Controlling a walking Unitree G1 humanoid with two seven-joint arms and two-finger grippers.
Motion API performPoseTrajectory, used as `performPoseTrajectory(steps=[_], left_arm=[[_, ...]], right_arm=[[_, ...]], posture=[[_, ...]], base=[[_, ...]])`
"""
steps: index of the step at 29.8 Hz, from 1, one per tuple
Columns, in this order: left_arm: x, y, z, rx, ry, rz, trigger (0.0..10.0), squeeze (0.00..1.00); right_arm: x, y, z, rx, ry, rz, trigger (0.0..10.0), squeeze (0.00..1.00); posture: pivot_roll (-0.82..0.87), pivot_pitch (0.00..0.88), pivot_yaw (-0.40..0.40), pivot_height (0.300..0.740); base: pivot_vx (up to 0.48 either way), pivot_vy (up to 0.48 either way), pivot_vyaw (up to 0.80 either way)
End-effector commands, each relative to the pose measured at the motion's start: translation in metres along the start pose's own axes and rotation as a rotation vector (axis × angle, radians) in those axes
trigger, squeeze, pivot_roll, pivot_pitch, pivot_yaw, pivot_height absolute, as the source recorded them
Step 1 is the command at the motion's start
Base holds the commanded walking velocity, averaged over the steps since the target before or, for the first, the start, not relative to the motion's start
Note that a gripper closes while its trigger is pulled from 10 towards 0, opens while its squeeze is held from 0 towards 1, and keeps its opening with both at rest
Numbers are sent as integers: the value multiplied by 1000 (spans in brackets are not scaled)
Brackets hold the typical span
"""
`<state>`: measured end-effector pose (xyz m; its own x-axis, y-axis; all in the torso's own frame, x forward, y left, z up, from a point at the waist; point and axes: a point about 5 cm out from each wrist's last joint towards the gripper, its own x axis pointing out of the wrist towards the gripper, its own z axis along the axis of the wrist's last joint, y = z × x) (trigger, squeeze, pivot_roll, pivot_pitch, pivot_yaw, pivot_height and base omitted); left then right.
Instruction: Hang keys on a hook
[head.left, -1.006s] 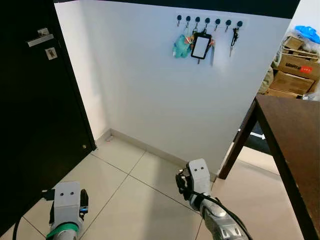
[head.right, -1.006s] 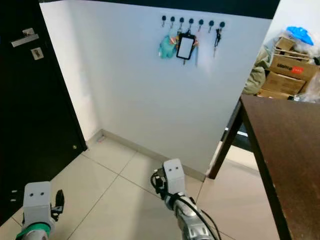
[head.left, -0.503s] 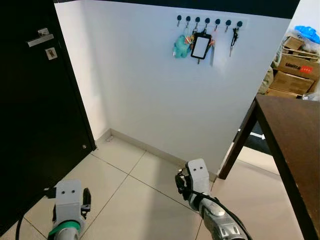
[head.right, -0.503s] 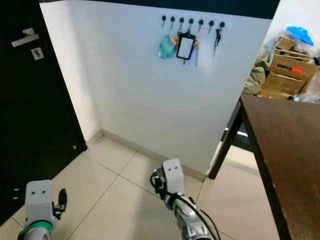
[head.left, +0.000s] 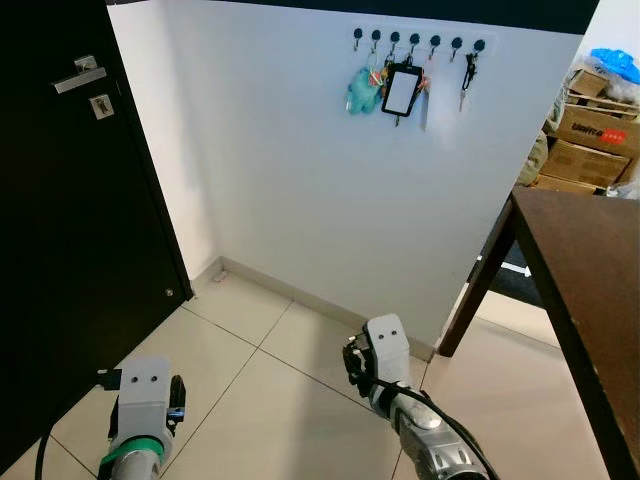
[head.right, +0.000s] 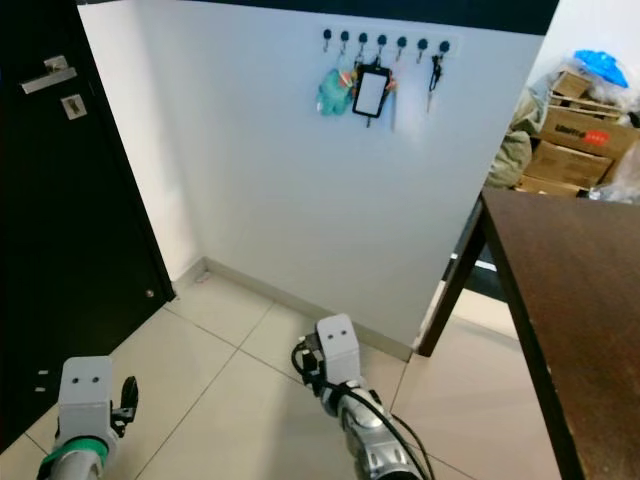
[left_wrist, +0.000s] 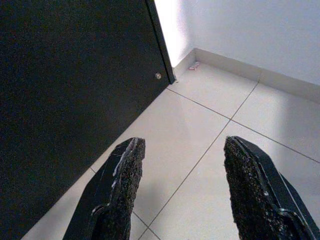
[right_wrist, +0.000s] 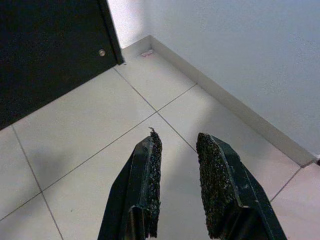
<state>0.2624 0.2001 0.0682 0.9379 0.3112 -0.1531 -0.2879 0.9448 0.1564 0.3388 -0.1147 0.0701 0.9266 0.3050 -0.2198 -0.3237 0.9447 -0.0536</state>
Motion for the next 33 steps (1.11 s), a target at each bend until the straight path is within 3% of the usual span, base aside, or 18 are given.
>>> performPoseTrajectory(steps=[1,15,19,29,33], left_arm=[[-1,5,-6,11,28,3,10000,0],[-4,6,-6,-30,18,4,10000,0],[-6,5,-7,4,17,15,10000,0],[-9,3,-9,-21,23,3,10000,0],[-11,3,-10,7,25,2,10000,0]], right_arm=[[-1,2,-4,9,18,3,10000,0],[-1,6,-5,-21,9,4,10000,0],[-4,1,-6,-26,6,-12,10000,0],[-7,-1,-9,-22,7,-21,10000,0],[-9,-1,-11,-21,6,-26,10000,0]], posture=[[-103,117,96,740],[-111,115,84,740],[-117,113,81,740],[-119,111,85,740],[-121,116,91,740]], base=[[0,0,0],[0,0,0],[0,0,0],[0,0,0],[0,0,0]])
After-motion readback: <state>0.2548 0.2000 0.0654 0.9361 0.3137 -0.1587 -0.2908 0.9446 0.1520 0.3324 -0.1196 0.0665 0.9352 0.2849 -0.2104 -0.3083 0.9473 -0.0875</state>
